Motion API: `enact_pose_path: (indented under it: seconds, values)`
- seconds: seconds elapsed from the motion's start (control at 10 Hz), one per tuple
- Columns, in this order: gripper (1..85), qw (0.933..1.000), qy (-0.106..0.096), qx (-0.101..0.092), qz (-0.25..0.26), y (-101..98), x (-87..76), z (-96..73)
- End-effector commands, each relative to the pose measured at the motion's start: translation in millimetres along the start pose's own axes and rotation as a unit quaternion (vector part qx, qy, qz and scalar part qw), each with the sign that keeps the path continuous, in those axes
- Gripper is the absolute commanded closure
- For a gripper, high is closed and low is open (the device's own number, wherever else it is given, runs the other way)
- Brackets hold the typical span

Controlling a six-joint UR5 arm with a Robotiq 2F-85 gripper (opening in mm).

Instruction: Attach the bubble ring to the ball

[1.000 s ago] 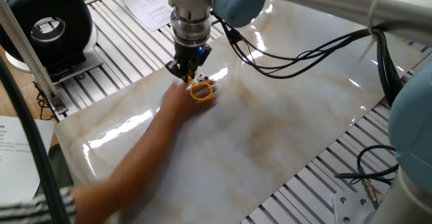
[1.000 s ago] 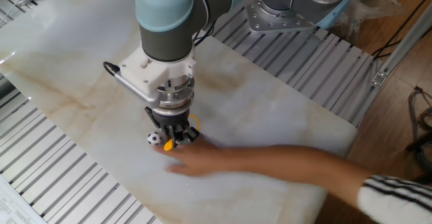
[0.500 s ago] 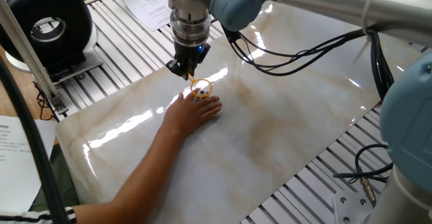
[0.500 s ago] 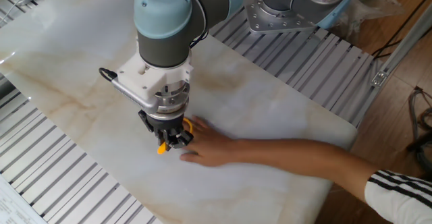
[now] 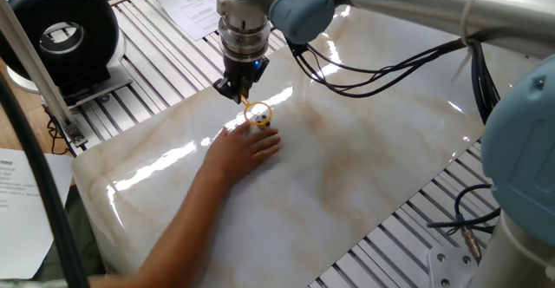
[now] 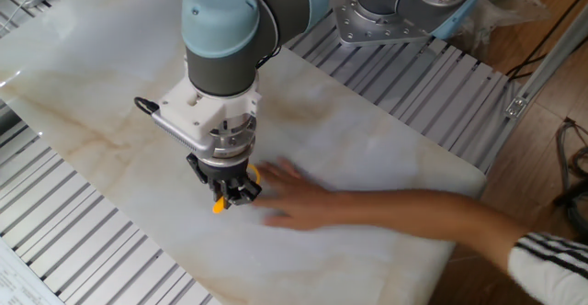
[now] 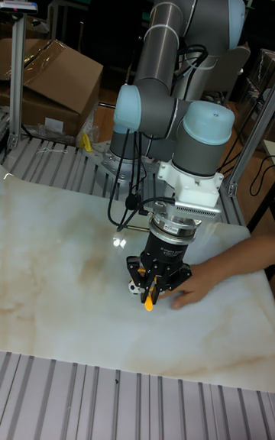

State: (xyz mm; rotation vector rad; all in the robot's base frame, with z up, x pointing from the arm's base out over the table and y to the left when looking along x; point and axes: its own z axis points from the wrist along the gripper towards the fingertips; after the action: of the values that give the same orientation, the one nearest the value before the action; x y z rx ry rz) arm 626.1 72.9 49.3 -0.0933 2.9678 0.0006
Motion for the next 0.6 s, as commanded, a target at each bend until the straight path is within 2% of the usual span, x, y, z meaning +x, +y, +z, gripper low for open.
enact_pose_path:
  seconds: [0.0, 0.3, 0.5]
  values:
    - [84.3, 0.9999, -0.01, -0.008, -0.003, -1.7, -3.1, 8.9]
    - [84.3, 0.9995, -0.016, -0.025, 0.0, 0.7, 0.6, 19.8]
    - [84.3, 0.9994, -0.02, -0.027, 0.0, -0.7, 3.0, 27.3]
